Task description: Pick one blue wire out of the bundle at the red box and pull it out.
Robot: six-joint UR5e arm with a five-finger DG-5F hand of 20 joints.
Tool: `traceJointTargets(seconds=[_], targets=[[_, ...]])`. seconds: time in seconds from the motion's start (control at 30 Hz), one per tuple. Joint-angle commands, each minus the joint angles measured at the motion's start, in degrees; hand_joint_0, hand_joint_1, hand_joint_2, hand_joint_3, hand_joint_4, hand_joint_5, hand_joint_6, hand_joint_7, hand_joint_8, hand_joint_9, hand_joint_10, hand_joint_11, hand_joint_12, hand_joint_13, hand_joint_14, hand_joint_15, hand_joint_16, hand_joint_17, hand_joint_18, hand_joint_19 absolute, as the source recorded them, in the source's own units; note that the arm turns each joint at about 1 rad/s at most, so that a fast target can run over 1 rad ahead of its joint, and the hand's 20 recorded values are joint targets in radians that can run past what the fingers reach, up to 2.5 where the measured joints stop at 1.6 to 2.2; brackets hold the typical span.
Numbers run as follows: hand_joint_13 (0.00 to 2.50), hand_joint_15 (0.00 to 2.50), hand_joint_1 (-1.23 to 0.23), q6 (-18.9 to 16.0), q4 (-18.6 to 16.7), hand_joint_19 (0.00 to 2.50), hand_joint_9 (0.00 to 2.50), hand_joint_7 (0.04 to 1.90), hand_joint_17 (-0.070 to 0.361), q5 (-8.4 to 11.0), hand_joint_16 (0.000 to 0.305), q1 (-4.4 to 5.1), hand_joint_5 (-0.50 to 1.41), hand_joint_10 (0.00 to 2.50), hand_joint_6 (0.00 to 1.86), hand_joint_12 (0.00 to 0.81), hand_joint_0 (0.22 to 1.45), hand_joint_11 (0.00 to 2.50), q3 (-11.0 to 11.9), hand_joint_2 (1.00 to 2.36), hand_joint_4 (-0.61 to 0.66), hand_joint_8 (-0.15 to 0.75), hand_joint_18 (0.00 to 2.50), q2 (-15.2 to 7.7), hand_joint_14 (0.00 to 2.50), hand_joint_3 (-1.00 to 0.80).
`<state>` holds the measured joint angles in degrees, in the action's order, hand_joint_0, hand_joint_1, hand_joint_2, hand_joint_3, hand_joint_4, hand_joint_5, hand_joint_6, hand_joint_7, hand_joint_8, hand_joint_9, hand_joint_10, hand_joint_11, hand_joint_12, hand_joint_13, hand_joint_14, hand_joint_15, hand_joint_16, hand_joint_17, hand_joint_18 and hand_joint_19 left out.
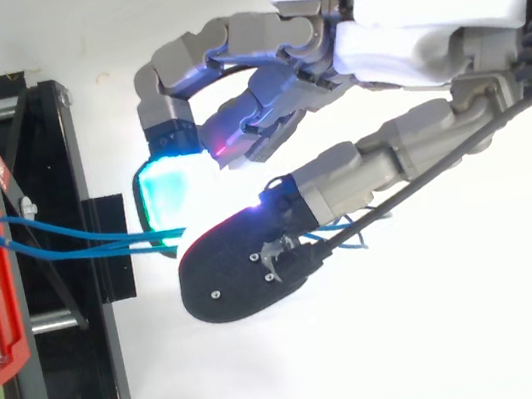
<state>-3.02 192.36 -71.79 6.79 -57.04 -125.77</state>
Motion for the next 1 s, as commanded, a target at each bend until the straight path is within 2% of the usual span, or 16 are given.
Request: traceJointTargets(seconds=[0.0,0.1,0.37,0.43,0.97], targets=[[0.46,0.10,-0.67,0.04,-0.06,0.34,0.89,1.40,0.120,-0.01,0.053,-0.02,-0.02,0.00,0.50,0.355,0.59,0.00,0.00,1.02,0.27,0.155,0.54,0.00,0.00,-0.10],[0.47,0.11,-0.62,0.04,-0.50,0.34,0.90,1.52,0.127,0.07,0.056,-0.02,-0.01,0.00,0.51,0.377,0.59,0.03,0.00,1.01,0.25,0.195,0.55,0.00,0.01,-0.09],[0.51,0.17,-0.54,-0.23,-0.58,0.34,0.95,1.35,0.135,-0.10,0.060,-0.11,-0.05,0.01,0.68,0.418,0.59,0.18,0.00,1.01,0.22,0.296,0.57,0.00,0.01,-0.07],[0.52,0.19,-0.54,-0.32,-0.58,0.34,0.95,1.24,0.136,-0.10,0.061,-0.11,-0.07,0.01,0.73,0.426,0.59,0.23,0.00,1.01,0.21,0.317,0.56,0.00,0.01,-0.07],[0.47,0.20,-0.71,-0.32,-0.58,0.35,0.83,1.15,0.132,0.07,0.059,-0.19,-0.11,0.01,0.78,0.418,0.56,0.30,0.00,1.02,0.22,0.295,0.50,0.00,0.01,-0.10]])
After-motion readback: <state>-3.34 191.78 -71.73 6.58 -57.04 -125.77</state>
